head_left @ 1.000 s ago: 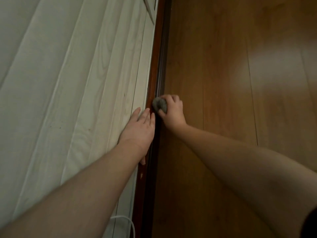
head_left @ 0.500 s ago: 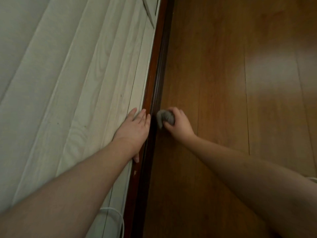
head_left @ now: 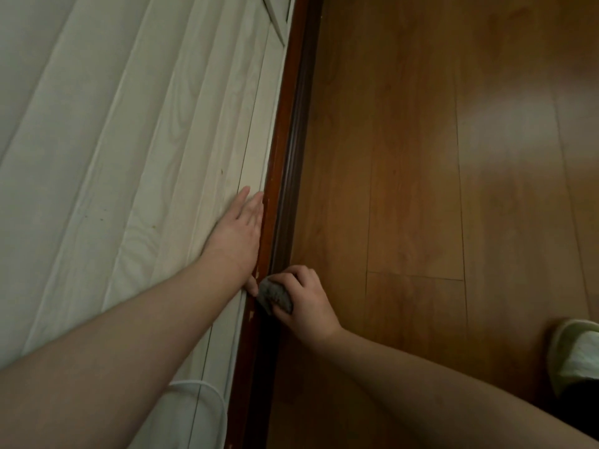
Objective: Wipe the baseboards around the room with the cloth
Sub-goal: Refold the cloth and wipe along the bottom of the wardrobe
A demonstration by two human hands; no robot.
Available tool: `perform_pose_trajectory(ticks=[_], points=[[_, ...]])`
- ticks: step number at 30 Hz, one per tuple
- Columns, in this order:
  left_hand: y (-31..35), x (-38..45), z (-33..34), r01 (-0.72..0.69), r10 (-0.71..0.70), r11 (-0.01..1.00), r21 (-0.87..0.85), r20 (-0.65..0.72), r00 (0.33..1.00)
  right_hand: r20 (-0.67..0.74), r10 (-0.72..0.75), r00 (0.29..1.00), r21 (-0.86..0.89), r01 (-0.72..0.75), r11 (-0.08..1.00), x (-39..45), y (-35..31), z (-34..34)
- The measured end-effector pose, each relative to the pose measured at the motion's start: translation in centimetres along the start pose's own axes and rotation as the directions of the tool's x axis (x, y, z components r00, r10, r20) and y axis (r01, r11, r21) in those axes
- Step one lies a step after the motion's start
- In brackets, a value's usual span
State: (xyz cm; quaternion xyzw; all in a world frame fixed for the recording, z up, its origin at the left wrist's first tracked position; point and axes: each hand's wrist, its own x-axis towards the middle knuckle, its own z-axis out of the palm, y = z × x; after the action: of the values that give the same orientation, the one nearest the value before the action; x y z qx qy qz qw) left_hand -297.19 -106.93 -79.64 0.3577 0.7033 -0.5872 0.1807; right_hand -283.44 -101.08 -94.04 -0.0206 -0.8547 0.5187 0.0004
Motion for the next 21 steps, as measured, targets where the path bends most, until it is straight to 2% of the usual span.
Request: perform_pose_trajectory(ticks=[5, 8, 15, 18, 21], points=[[0.3, 0.7, 0.2, -0.001, 0.000, 1.000, 0.007, 0.074, 0.997, -0.088, 0.121, 0.989, 0.023, -0.119, 0.993, 5.2, 0.9, -1.5], [0.6, 1.1, 0.2, -0.004, 0.003, 1.000, 0.023, 0.085, 0.996, -0.132, 0.143, 0.981, -0.009, -0.145, 0.989, 10.3, 1.5, -3.8], [0.5, 1.6, 0.4, -0.022, 0.022, 1.000, 0.002, 0.088, 0.996, -0.112, 0.239, 0.964, -0.221, -0.259, 0.940, 23.8, 2.5, -11.5], [0.3, 1.2, 0.2, -0.025, 0.025, 1.000, -0.005, 0.081, 0.996, -0.163, 0.244, 0.956, -0.209, -0.275, 0.938, 23.8, 3.8, -13.3], [0.1, 1.6, -0.2, -0.015, 0.015, 1.000, -0.005, 0.049, 0.999, -0.166, 0.206, 0.964, -0.149, -0.231, 0.961, 19.2, 6.1, -14.1]])
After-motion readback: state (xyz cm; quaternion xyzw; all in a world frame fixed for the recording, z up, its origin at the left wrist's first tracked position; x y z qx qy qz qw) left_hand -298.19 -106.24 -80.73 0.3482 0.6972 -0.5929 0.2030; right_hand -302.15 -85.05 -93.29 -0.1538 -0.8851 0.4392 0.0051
